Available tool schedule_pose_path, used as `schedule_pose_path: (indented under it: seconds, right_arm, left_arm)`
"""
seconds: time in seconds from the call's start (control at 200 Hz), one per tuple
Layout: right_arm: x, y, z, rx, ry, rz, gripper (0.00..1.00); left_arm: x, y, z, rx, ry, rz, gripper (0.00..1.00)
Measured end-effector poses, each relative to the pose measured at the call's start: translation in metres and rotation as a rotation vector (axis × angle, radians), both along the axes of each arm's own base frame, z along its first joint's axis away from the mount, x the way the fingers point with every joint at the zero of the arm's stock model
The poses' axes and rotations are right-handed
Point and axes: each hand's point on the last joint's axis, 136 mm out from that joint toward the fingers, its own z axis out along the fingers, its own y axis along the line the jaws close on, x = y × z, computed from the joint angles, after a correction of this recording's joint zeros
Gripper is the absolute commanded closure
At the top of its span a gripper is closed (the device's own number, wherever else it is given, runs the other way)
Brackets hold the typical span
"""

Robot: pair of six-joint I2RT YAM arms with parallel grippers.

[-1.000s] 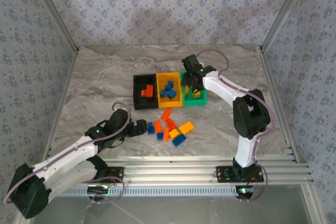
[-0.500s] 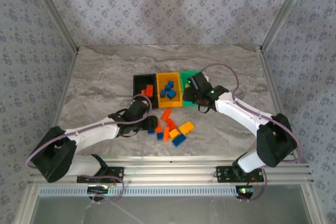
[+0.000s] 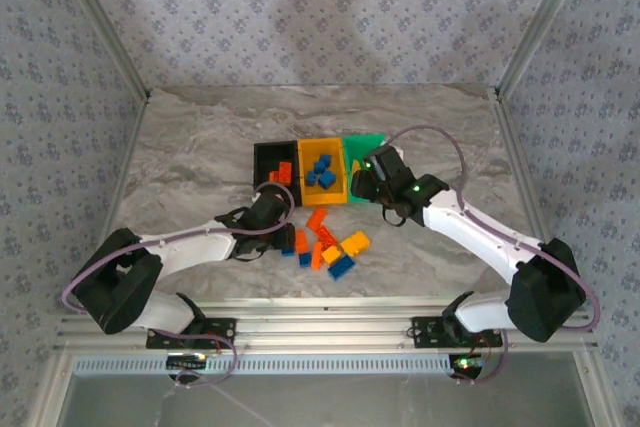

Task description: Sort the legos into containers by color

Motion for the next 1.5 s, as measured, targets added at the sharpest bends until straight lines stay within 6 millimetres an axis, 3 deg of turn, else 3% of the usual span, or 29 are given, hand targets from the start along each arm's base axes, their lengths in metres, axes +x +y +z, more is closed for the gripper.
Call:
schedule_pose_path:
  seconds: [0.27,0.475,0.65,0.745,0.874,1.039,1.094,1.244,1.409,1.504]
  right_arm:
    - [-0.002,-0.005,0.002,0.005,-0.009,-0.017,0.37]
    - [-0.010,-0.012,0.008,0.028,-0.029,-0.032,0.37]
    - [-0.025,-0.024,-0.002,0.035,-0.021,-0.048,0.36]
    - [-0.033,-0.030,-0.014,0.028,0.000,-0.058,0.36]
    - [-0.041,-0.037,-0.029,0.014,0.031,-0.071,0.36]
    - [-0.049,-0.043,-0.033,0.023,0.034,-0.082,0.36]
    - [-0.050,-0.044,-0.031,0.031,0.027,-0.084,0.36]
    - [-0.052,-0.045,-0.025,0.053,0.010,-0.090,0.33]
    - [-0.053,-0.045,-0.023,0.062,0.007,-0.094,0.33]
    - [-0.054,-0.046,-0.025,0.061,0.008,-0.093,0.33]
  left_arm:
    - [-0.003,0.003,0.007,-0.021,-0.015,0.009,0.71]
    - [0.003,-0.002,0.049,-0.065,-0.076,0.001,0.72]
    - [0.046,-0.040,0.122,-0.137,-0.199,-0.034,0.72]
    - [0.075,-0.065,0.144,-0.150,-0.236,-0.052,0.73]
    - [0.114,-0.094,0.141,-0.110,-0.238,-0.071,0.73]
    - [0.149,-0.111,0.111,-0.039,-0.192,-0.079,0.72]
    - [0.156,-0.110,0.101,-0.013,-0.173,-0.076,0.68]
    - [0.169,-0.107,0.090,0.032,-0.149,-0.065,0.36]
    - [0.168,-0.110,0.107,0.011,-0.170,-0.071,0.22]
    - [0.154,-0.107,0.127,-0.026,-0.197,-0.079,0.17]
